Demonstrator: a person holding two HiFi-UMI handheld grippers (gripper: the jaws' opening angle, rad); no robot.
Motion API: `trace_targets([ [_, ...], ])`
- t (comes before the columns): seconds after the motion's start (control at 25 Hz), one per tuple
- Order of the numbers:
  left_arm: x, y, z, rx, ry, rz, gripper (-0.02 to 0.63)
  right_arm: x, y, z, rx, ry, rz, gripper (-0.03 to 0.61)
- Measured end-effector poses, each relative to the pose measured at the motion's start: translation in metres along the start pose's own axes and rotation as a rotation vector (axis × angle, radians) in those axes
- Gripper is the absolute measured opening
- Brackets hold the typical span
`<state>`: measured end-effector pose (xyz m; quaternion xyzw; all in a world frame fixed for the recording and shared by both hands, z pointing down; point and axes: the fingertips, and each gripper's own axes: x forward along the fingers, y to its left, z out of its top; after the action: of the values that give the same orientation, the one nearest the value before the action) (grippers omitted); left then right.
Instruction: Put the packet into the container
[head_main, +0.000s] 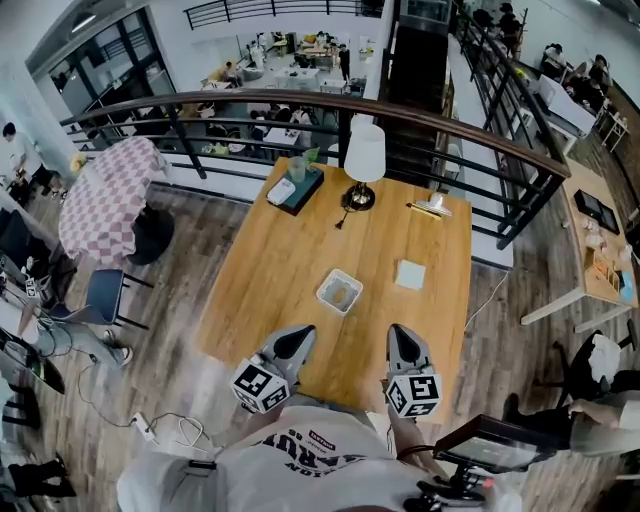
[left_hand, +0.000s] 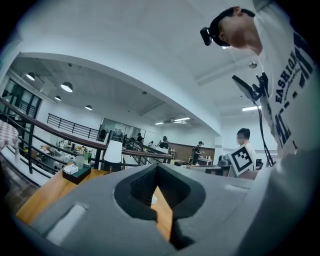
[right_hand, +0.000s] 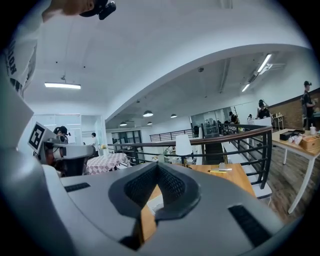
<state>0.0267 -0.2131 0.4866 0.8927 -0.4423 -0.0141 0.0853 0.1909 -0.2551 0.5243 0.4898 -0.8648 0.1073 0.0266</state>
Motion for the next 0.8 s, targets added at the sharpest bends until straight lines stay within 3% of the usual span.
trace_targets([
  [0.48,-0.006,0.021,0.023,0.042,-0.055,-0.054,-0.002,0.003,0.025,0.028,-0.042,-0.025,-0.04,0.007],
  [0.8,-0.002,0.043,0.007,0.009,-0.025,-0.055,-0.002,-0.008,0.016,0.019,-0.043,-0.005,-0.106,0.008],
])
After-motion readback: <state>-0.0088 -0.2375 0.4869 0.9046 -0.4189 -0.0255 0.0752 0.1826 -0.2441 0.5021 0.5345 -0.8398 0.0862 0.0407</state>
